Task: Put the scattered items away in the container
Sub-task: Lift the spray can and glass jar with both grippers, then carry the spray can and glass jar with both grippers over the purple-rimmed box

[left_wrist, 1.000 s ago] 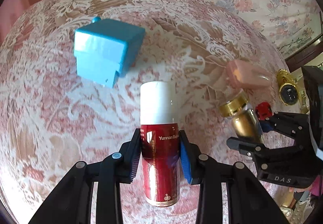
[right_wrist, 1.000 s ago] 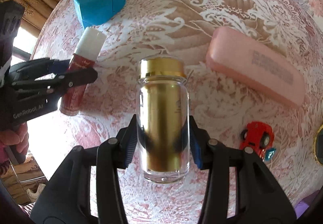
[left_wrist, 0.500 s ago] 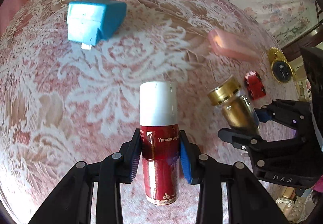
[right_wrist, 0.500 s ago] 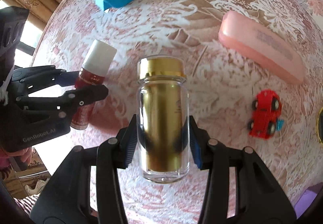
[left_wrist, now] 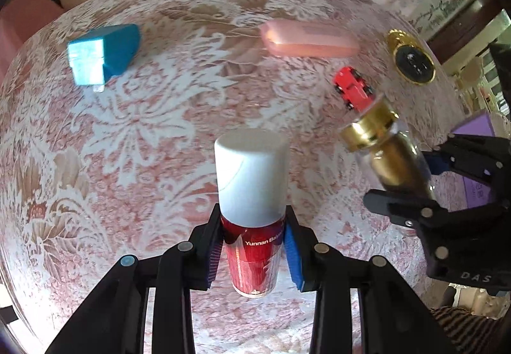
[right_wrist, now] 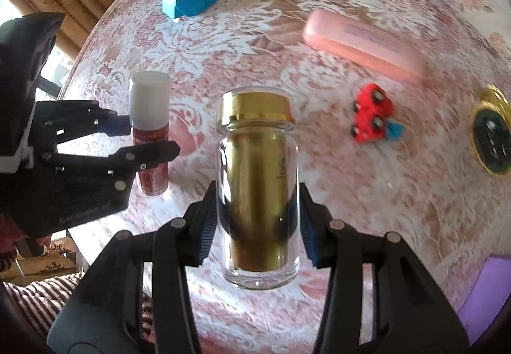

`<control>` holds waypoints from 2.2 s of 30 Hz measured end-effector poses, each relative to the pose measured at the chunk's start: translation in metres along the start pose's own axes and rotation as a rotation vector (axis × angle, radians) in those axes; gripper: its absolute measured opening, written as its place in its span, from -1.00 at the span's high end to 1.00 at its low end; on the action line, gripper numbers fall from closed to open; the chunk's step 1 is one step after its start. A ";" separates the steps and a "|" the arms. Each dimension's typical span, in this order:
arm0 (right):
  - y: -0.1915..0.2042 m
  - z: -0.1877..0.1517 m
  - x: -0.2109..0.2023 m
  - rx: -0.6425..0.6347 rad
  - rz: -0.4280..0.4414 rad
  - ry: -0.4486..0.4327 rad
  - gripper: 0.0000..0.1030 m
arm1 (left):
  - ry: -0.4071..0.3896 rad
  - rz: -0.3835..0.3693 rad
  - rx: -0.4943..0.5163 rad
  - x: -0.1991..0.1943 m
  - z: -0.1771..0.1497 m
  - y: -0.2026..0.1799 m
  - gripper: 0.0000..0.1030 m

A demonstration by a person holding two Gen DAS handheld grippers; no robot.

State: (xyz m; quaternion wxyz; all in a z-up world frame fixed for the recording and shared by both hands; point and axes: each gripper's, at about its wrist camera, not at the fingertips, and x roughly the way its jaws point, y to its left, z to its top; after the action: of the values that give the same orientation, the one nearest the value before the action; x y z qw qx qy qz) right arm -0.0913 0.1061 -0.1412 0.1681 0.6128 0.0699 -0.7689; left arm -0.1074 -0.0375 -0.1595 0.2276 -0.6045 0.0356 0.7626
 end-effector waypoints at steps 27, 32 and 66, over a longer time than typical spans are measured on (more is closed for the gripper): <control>-0.107 -0.122 -0.091 0.303 -0.056 -0.149 0.06 | -0.005 -0.109 0.315 -0.005 0.030 -0.159 0.32; -0.130 -0.143 -0.115 0.315 -0.067 -0.171 0.06 | -0.024 -0.117 0.339 -0.014 0.030 -0.198 0.32; -0.349 -0.351 -0.244 0.542 -0.214 -0.247 0.06 | -0.090 -0.283 0.668 -0.031 0.012 -0.544 0.32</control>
State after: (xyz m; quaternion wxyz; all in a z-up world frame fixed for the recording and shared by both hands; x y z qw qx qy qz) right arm 0.1580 0.5837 -0.0241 -0.0762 0.5266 -0.0944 -0.8414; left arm 0.0986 0.4432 -0.0069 0.5171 -0.4617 0.1886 0.6956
